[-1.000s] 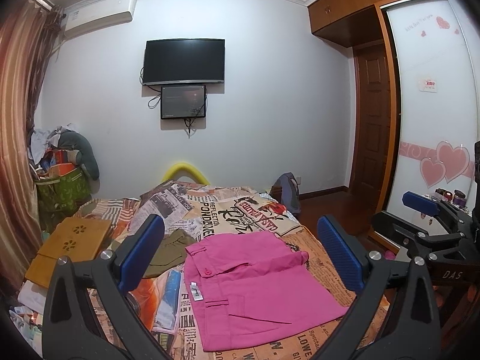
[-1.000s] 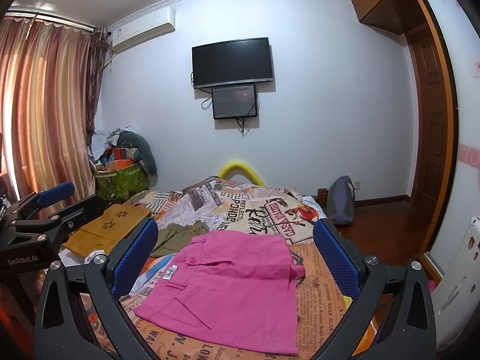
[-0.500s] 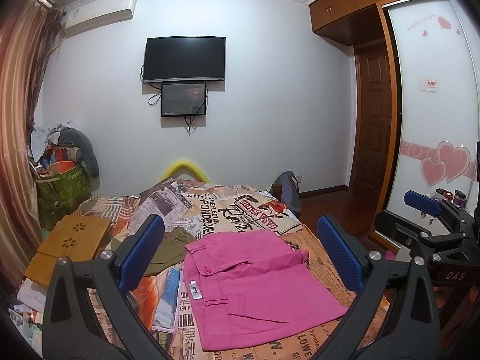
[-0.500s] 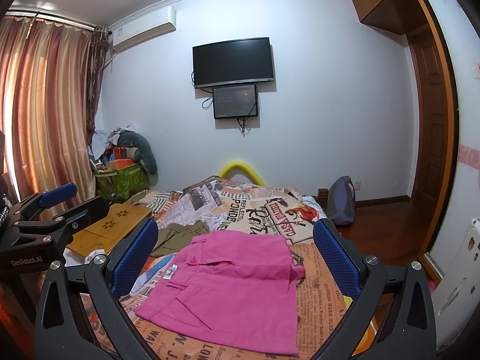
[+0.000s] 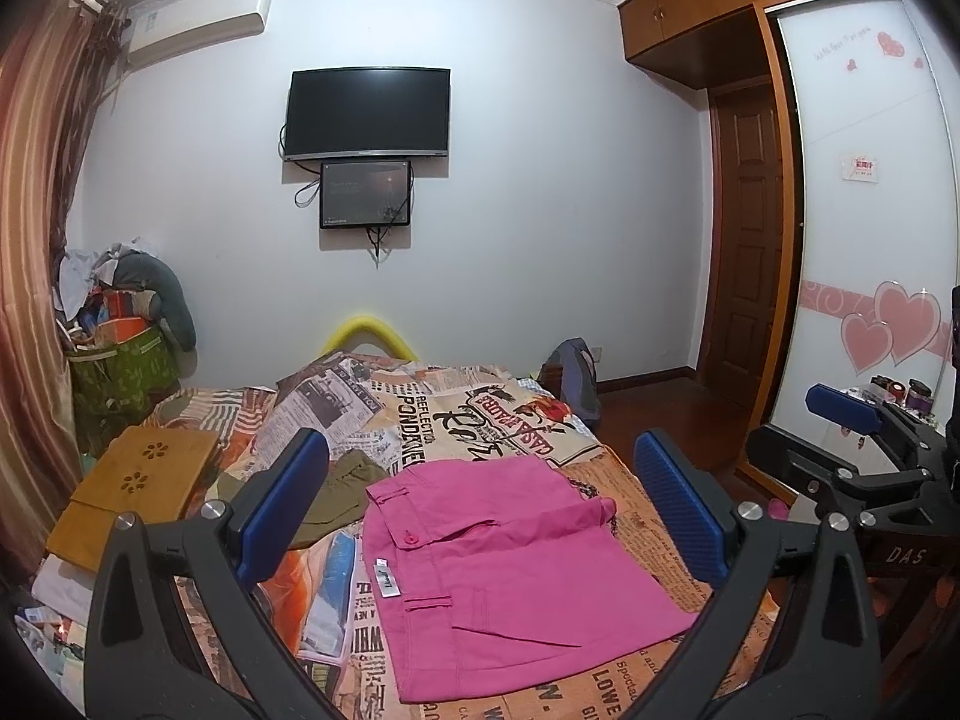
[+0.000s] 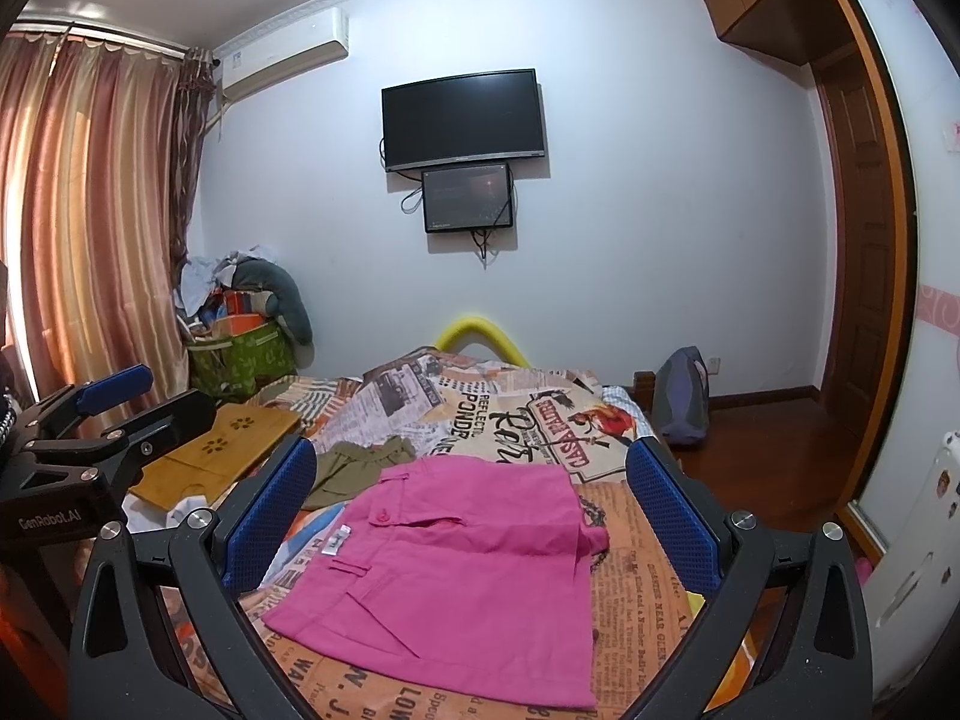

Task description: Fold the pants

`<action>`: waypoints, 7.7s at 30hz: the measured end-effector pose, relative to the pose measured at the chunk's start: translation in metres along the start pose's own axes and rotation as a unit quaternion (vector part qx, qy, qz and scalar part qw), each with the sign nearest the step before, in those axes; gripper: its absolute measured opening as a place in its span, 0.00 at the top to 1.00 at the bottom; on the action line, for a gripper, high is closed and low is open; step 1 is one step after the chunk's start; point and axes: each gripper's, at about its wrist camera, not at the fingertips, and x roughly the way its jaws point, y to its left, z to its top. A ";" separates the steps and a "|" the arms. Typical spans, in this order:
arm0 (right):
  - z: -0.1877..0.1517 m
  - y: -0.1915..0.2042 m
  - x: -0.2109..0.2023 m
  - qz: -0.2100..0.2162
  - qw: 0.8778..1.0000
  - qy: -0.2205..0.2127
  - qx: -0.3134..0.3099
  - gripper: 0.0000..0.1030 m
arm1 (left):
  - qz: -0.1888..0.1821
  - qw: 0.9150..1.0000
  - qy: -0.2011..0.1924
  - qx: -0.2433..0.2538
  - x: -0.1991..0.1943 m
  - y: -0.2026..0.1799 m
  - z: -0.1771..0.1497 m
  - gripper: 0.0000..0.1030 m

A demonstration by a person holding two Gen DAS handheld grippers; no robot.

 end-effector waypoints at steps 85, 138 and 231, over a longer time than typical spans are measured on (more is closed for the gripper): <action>-0.151 -0.121 0.225 0.072 0.929 0.357 0.068 0.96 | -0.026 0.913 0.406 -0.024 0.337 0.109 -0.160 0.97; -0.135 -0.149 0.305 0.039 0.941 0.335 0.029 0.91 | 0.017 0.925 0.378 -0.026 0.392 0.108 -0.151 0.86; -0.017 -0.158 0.398 0.024 0.970 0.242 -0.021 0.98 | 0.037 0.946 0.321 0.018 0.453 0.149 -0.070 0.91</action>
